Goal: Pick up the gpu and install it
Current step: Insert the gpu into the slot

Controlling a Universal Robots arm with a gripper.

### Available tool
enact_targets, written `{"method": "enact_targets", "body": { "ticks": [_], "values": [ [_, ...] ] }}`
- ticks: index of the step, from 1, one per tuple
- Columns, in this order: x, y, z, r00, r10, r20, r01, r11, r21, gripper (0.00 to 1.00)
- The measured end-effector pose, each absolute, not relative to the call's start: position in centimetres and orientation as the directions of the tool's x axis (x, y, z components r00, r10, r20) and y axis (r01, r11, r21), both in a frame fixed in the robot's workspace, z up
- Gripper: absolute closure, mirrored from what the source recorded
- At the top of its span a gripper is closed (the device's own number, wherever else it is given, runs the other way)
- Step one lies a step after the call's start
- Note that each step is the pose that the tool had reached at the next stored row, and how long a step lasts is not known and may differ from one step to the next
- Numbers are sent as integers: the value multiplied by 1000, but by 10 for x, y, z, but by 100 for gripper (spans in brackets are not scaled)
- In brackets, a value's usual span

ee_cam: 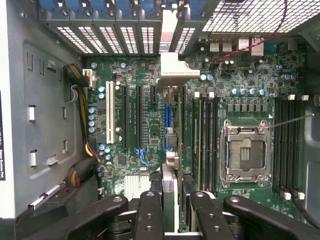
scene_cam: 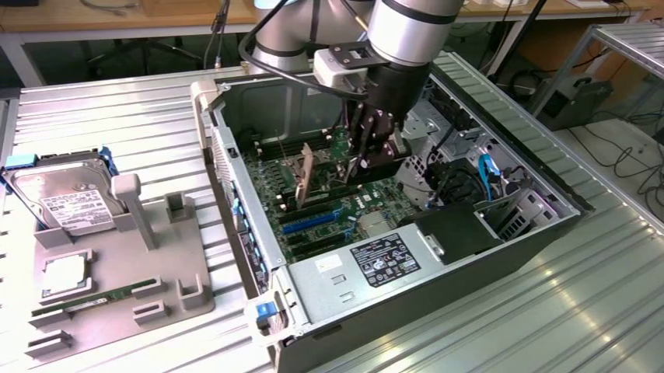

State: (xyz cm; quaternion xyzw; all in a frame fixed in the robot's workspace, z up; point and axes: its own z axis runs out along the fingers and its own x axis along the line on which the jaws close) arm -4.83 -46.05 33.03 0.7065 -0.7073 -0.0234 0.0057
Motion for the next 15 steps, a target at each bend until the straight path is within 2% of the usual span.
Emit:
{"method": "enact_targets", "body": {
  "ticks": [15],
  "values": [
    [-49,-463,328,-2,-1000,-25,-999,1,41,74]
  ]
}}
